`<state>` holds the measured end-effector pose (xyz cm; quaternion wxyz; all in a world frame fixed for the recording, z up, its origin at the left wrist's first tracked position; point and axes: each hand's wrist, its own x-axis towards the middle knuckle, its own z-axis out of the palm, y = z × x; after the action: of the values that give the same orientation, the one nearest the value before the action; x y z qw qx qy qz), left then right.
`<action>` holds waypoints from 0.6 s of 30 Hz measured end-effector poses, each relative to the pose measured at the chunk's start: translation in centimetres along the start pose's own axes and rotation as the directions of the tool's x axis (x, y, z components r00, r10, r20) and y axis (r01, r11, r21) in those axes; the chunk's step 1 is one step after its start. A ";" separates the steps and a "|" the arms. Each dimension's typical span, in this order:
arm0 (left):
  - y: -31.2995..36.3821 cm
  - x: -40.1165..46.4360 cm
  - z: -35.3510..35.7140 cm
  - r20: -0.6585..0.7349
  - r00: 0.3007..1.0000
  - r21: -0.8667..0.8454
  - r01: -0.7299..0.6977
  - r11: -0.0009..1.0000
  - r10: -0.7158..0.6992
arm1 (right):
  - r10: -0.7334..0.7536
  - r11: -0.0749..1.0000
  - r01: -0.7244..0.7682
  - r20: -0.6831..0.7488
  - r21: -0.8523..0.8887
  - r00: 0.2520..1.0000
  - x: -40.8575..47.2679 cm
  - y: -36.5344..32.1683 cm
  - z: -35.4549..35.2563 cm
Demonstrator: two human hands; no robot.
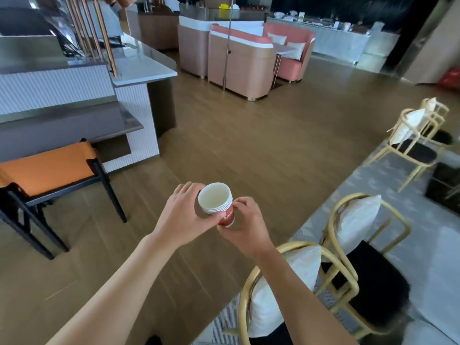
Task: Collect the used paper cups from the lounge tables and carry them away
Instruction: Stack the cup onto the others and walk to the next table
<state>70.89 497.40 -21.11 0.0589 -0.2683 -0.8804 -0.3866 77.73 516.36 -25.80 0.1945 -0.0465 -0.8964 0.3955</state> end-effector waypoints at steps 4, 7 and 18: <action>-3.5 3.9 -1.5 0.023 0.999 -0.077 -0.031 0.997 0.033 | 0.032 0.998 -0.034 -0.047 -0.051 0.998 3.5 -1.7 2.5; -6.2 6.6 -3.1 0.040 0.998 -0.130 -0.043 0.991 0.048 | 0.062 0.995 -0.068 -0.082 -0.069 0.995 6.0 -3.6 4.4; -14.6 12.9 -7.3 0.079 0.996 -0.232 -0.026 0.972 0.046 | 0.111 0.984 -0.119 -0.068 -0.133 0.991 13.1 -8.2 10.7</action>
<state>51.60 489.60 -21.52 -0.0026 -0.3052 -0.8263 -0.4733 62.09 506.49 -22.31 0.1944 -0.1234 -0.9109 0.3423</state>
